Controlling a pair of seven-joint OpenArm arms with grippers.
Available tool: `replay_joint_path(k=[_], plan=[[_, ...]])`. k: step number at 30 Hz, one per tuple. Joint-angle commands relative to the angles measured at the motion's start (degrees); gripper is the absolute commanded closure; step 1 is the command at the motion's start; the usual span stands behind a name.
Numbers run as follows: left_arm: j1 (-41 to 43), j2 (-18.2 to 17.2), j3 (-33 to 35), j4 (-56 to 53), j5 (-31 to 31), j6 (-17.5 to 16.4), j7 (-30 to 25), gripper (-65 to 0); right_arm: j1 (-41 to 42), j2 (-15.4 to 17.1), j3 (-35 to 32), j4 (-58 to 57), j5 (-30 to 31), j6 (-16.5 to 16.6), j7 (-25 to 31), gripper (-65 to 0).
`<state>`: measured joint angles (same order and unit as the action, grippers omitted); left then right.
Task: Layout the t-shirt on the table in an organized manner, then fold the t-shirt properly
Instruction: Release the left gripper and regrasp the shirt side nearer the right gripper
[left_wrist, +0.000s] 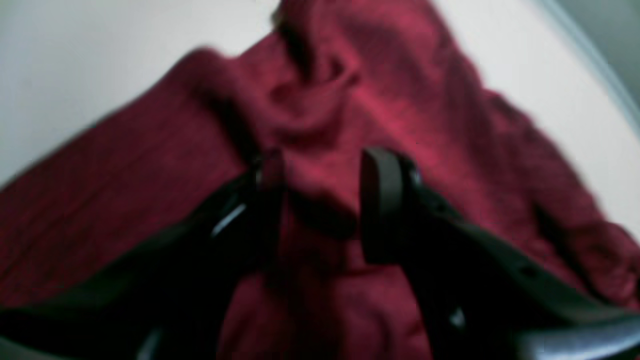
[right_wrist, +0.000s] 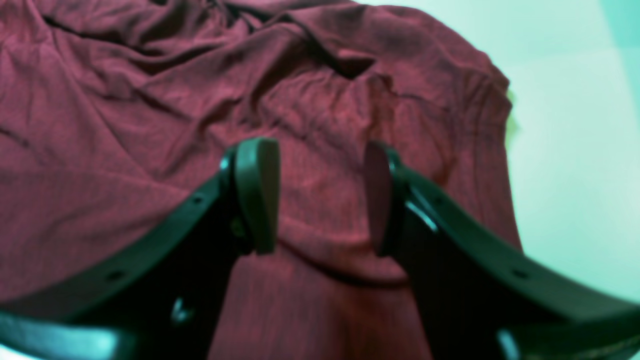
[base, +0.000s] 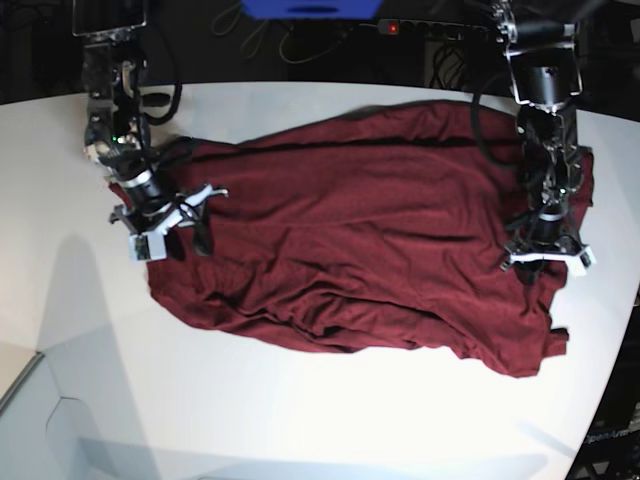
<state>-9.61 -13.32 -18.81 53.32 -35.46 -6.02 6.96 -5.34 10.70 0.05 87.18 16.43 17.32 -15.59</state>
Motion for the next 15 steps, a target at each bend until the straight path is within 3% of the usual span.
replay_joint_path(k=[1,7,13,15], plan=[[-1.69,-0.61,-0.14,-1.06,-0.27,-0.70,-1.20,-24.6,2.05,-0.46,0.34,-1.07,0.23,0.13,1.66,-28.1],[-3.45,-2.28,-0.14,-6.33,-0.19,-0.70,-0.94,-24.6,8.38,-0.46,0.34,-10.82,0.23,0.13,1.40,-28.1],[-0.11,-4.04,-0.14,-5.36,-0.71,-0.70,-0.68,-24.6,5.39,1.04,-0.01,-12.58,0.23,0.13,1.75,-28.1],[2.09,-4.66,-0.58,-2.81,-0.80,-0.70,1.87,-24.6,3.54,1.21,0.25,-12.85,0.23,0.13,1.75,-28.1]])
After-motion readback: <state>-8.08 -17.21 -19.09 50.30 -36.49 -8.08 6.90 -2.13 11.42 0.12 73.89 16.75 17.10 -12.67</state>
